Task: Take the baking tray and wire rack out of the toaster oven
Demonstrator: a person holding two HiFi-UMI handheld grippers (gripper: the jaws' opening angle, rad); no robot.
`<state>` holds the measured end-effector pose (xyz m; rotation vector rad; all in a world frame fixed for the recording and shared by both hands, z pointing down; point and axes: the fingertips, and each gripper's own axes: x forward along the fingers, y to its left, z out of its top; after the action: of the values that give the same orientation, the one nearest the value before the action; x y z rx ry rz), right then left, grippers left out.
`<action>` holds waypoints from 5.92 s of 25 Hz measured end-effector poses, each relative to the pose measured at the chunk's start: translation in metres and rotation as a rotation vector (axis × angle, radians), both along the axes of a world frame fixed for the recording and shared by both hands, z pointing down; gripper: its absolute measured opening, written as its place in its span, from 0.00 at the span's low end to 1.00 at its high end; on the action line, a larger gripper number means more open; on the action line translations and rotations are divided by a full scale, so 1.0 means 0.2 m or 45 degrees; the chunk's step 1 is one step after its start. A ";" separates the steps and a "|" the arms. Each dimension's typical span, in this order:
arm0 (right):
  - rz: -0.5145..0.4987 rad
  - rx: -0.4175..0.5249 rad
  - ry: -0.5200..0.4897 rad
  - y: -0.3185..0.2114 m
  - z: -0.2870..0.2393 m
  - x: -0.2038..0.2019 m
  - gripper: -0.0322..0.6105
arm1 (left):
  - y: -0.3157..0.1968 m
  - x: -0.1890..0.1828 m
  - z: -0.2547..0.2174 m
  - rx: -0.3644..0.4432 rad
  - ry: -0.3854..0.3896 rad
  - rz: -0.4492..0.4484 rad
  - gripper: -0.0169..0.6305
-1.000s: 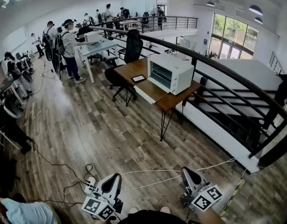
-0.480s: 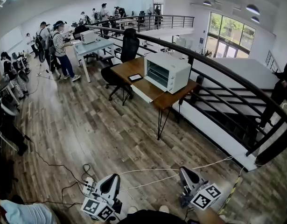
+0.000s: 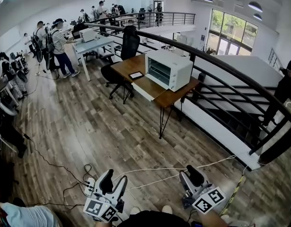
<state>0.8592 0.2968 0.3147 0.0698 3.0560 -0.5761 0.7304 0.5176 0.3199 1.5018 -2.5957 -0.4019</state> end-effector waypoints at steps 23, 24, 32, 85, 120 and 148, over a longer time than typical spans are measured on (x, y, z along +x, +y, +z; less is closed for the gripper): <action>0.029 0.137 0.048 0.47 -0.02 -0.41 0.53 | 0.48 -0.33 0.01 -0.008 -0.039 -0.031 0.45; 0.041 0.146 0.051 0.46 -0.02 -0.43 0.53 | 0.48 -0.36 0.02 -0.009 -0.040 -0.034 0.46; 0.090 0.149 0.055 0.36 -0.03 -0.56 0.52 | 0.40 -0.54 0.04 -0.014 -0.016 -0.024 0.49; 0.290 0.044 0.085 -1.38 0.23 -2.45 0.35 | -1.36 -2.62 0.12 -0.076 -0.033 0.127 0.43; 0.129 0.028 0.144 -2.07 0.32 -3.16 0.25 | -2.77 -3.28 0.57 -0.080 0.486 0.393 0.42; 0.544 -0.061 0.204 -2.49 0.35 -2.57 0.19 | -3.74 -3.41 1.15 0.022 1.074 0.401 0.31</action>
<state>0.3445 -0.2020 0.3848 -0.6416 3.0557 -0.6444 0.0489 -0.2302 0.5503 1.3122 -1.6839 -0.8021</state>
